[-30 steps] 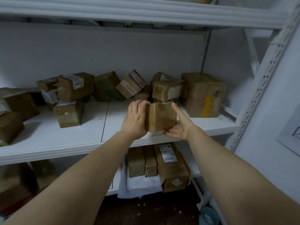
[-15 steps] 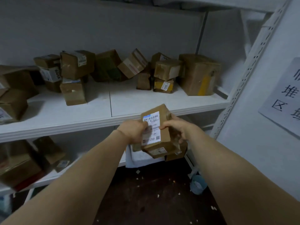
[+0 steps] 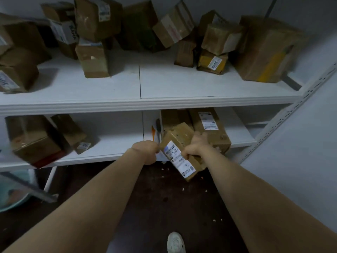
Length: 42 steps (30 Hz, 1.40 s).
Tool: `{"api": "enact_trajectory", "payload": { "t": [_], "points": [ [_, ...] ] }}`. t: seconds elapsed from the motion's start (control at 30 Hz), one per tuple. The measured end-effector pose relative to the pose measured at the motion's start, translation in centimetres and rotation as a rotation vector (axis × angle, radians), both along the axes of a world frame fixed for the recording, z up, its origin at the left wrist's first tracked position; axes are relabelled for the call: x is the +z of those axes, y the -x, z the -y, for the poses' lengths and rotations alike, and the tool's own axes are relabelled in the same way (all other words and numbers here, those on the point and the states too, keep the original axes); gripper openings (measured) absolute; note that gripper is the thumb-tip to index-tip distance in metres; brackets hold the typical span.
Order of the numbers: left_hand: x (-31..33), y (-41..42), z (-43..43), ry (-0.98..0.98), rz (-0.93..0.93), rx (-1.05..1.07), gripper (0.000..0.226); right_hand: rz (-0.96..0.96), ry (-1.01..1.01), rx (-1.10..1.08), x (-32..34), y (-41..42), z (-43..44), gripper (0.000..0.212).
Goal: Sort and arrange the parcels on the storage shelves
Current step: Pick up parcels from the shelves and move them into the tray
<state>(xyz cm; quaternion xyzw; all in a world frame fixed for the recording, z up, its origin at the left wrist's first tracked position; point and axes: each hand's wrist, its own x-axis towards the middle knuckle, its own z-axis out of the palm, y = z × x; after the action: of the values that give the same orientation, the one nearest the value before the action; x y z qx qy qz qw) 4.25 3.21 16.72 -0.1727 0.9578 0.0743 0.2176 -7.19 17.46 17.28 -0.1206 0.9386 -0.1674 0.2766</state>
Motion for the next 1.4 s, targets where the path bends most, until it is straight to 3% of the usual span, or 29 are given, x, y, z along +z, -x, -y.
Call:
{"api": "enact_trajectory", "payload": {
  "t": [0.2, 0.33, 0.43, 0.63, 0.83, 0.97, 1.13, 1.27, 1.4],
  "points": [
    [-3.1, 2.0, 1.0, -0.026, 0.005, 0.146, 0.054, -0.307, -0.182, 0.435, -4.5, 2.0, 2.4, 0.108],
    [-4.8, 4.4, 1.2, -0.103, 0.004, 0.222, 0.083, -0.335, -0.216, 0.573, -7.3, 4.1, 3.4, 0.110],
    [-6.3, 6.1, 1.3, -0.163, -0.040, 0.167, 0.089, -0.362, -0.228, 0.618, -8.7, 5.7, 3.9, 0.112],
    [-9.1, 9.0, 1.2, -0.185, -0.070, 0.143, 0.073, -0.373, -0.242, 0.655, -11.4, 8.4, 4.9, 0.115],
    [-10.9, 10.5, 1.2, -0.222, -0.034, 0.172, 0.077, -0.346, -0.239, 0.663, -13.1, 9.3, 5.1, 0.112],
    [-11.9, 10.7, 1.2, -0.226, -0.027, 0.186, 0.080, -0.357, -0.193, 0.628, -13.4, 9.6, 5.2, 0.100],
    [-12.4, 10.8, 1.0, -0.202, -0.026, 0.184, 0.077, -0.459, -0.173, 0.566, -13.7, 9.3, 4.9, 0.056],
    [-12.1, 10.6, 0.9, -0.161, -0.008, 0.171, 0.077, -0.433, -0.162, 0.553, -13.3, 9.1, 5.0, 0.052],
    [-10.1, 10.6, 0.4, -0.137, -0.024, 0.167, 0.071, -0.428, -0.169, 0.551, -11.0, 8.5, 4.4, 0.062]
  ]
}}
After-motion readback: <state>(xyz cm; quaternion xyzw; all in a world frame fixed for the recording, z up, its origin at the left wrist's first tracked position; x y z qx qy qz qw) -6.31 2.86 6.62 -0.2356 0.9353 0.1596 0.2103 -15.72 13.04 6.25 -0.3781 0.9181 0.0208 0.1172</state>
